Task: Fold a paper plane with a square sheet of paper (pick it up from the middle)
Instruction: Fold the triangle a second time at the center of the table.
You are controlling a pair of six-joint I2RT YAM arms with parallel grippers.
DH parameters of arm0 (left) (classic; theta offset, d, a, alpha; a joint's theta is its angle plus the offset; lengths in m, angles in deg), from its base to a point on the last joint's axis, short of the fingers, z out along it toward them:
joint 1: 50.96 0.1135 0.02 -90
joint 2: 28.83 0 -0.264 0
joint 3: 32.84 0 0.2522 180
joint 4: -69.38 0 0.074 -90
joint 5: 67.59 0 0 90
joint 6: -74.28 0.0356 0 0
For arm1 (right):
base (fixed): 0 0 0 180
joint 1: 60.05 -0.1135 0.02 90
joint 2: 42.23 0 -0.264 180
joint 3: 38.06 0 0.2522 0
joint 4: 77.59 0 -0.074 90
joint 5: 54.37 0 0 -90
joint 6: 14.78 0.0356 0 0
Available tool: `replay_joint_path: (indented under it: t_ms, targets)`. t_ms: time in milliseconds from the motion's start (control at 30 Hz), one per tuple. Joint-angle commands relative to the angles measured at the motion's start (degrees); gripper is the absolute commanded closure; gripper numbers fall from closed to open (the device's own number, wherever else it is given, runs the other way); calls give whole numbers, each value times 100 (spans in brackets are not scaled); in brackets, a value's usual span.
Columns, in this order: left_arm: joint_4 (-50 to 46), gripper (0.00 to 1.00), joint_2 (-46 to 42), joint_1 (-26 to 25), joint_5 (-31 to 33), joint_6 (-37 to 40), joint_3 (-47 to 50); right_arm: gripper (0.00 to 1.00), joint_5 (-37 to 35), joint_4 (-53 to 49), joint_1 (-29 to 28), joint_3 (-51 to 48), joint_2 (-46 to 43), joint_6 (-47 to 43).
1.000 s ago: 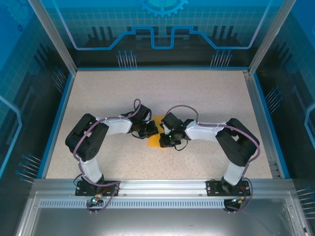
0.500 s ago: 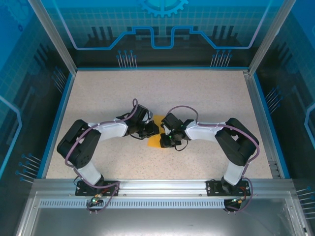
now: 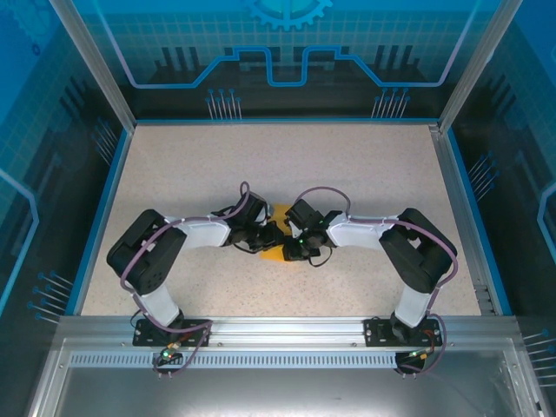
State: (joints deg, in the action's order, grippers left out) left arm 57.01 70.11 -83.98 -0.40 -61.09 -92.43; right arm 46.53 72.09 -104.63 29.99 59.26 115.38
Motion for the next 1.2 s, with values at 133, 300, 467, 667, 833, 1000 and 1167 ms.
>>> replay_joint_path:
  t_ms: [133,300,467,667,833,1000,1167]
  targets:
    - [85,90,229,-123,-201,-166,88,92,-132,-361,62,-163,237,83]
    - [-360,90,224,-118,201,17,-41,92,-173,-412,54,-189,248,106]
    - [-763,90,264,30,751,407,-181,92,-285,-543,56,-277,351,36]
    - [-645,90,468,318,719,621,-190,92,-342,-744,78,-352,533,9]
    - [-622,90,543,566,717,794,-264,92,-404,-972,86,-357,708,-39]
    - [-751,90,644,859,751,948,-466,92,-404,-1078,95,-533,791,-54]
    - [-911,90,683,1088,821,1067,-672,92,-396,-1104,100,-534,846,-44]
